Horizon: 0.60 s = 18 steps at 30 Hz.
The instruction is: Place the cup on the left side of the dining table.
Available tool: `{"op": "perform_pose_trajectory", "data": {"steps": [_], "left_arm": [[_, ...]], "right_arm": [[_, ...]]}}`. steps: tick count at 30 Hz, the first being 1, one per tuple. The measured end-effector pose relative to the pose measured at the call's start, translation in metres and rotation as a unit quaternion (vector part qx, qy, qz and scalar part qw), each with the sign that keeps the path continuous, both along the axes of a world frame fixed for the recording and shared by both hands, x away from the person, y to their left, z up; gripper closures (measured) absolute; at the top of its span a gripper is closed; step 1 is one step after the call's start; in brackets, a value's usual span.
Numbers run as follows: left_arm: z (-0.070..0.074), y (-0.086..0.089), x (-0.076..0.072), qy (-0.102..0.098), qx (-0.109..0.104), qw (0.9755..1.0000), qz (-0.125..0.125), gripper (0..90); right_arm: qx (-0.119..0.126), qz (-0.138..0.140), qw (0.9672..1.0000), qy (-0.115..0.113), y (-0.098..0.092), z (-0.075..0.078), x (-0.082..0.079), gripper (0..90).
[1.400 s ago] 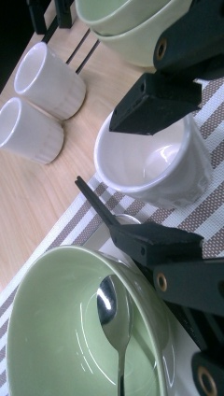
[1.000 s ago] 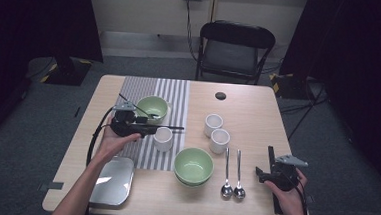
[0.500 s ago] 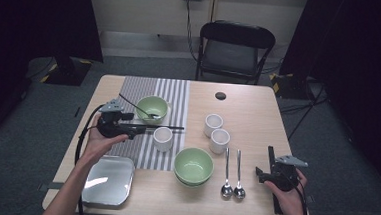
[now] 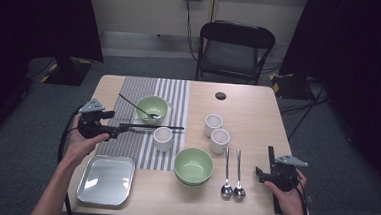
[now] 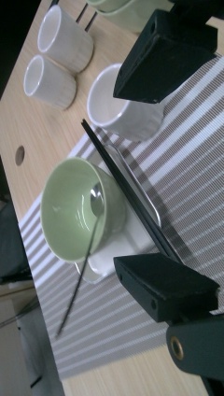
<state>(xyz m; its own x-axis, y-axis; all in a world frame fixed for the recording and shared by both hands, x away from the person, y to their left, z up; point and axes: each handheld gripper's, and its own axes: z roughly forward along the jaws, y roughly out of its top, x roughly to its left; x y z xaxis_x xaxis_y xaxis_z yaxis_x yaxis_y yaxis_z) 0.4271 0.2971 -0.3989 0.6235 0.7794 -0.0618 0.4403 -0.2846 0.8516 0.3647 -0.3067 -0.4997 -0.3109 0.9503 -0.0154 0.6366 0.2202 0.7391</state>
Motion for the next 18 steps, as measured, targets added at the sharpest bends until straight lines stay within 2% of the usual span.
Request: {"op": "perform_pose_trajectory", "data": {"steps": [2,3,8,9,10,11,12,14,16,18], "left_arm": [[-0.004,0.006,-0.001,0.003,0.004,1.0,-0.003,15.8],[-0.007,0.01,-0.002,0.007,0.015,0.9999,-0.002,15.8],[-0.019,0.031,-0.003,0.024,0.016,0.9991,0.031,15.9],[-0.02,0.035,-0.003,0.029,0.017,0.9987,0.04,15.9],[-0.021,0.039,-0.002,0.03,0.022,0.9976,0.059,15.9],[-0.026,0.045,-0.001,0.031,0.024,0.9949,0.093,16.7],[-0.026,0.045,-0.001,0.031,0.024,0.9949,0.093,21.2],[-0.032,0.051,0.0,0.045,0.022,0.9945,0.092,19.5],[-0.038,0.054,0.0,0.049,0.036,0.9931,0.1,18.0],[-0.043,0.058,0.0,0.055,0.041,0.9923,0.103,18.1]], "right_arm": [[0.0,-0.001,1.0,0.0,0.0,0.0,0.0,14.9],[0.0,-0.001,1.0,0.0,0.0,0.0,0.0,14.8],[0.0,0.0,1.0,0.0,0.0,0.0,0.0,14.8],[0.0,0.0,1.0,0.0,0.0,0.0,0.0,14.8],[0.0,0.0,1.0,0.0,0.0,0.0,0.0,14.9],[0.0,0.0,1.0,0.0,0.0,0.0,0.0,14.8],[0.0,0.0,1.0,0.0,0.0,0.0,0.0,14.8],[0.0,-0.001,1.0,0.0,0.0,0.0,0.0,14.9],[0.0,0.0,1.0,0.0,0.0,0.0,0.0,14.9],[0.0,-0.001,1.0,0.0,0.0,0.0,0.0,14.8]]}}
